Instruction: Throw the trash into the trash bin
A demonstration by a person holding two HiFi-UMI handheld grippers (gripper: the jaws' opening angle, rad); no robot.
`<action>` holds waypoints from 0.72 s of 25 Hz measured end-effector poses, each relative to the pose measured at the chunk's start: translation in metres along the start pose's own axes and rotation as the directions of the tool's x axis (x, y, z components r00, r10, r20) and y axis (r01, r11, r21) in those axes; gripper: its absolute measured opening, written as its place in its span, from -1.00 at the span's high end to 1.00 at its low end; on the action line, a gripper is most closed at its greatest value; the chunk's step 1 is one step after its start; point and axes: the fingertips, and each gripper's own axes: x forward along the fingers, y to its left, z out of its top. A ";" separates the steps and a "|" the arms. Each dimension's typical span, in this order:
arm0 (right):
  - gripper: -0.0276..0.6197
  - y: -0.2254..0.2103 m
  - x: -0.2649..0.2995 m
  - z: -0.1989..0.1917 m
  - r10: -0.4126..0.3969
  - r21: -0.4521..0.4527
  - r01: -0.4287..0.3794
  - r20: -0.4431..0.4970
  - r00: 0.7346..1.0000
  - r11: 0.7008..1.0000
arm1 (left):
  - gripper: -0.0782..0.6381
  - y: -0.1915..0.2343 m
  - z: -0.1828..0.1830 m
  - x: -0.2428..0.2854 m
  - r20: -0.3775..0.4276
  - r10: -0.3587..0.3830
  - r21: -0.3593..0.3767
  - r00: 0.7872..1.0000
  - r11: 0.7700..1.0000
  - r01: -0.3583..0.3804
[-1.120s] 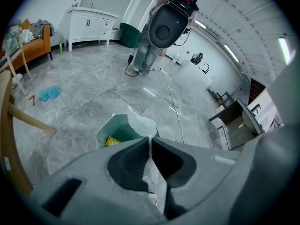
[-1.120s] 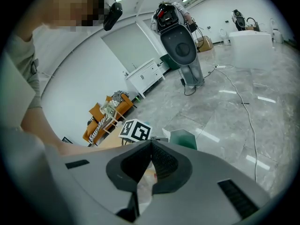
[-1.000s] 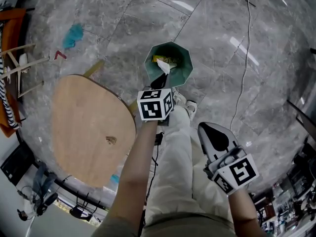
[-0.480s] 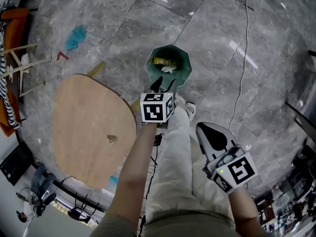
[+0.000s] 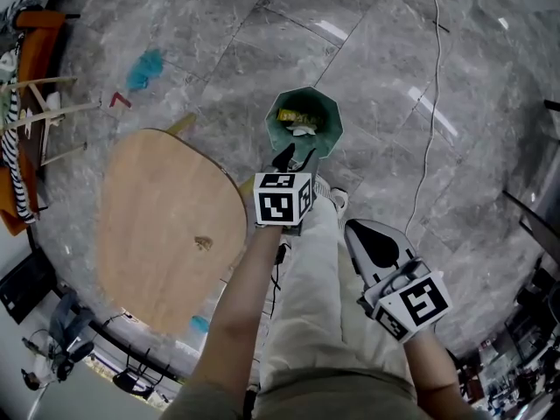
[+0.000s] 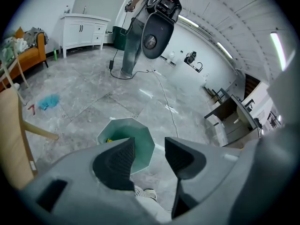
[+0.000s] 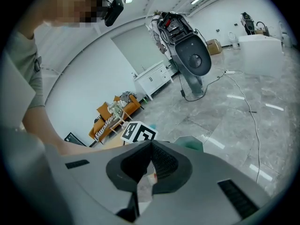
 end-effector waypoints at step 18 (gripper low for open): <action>0.89 0.029 -0.022 0.002 0.055 -0.065 -0.054 0.019 0.998 0.996 | 0.75 -0.021 0.006 -0.059 0.121 0.034 -0.058 0.992 0.998 -0.027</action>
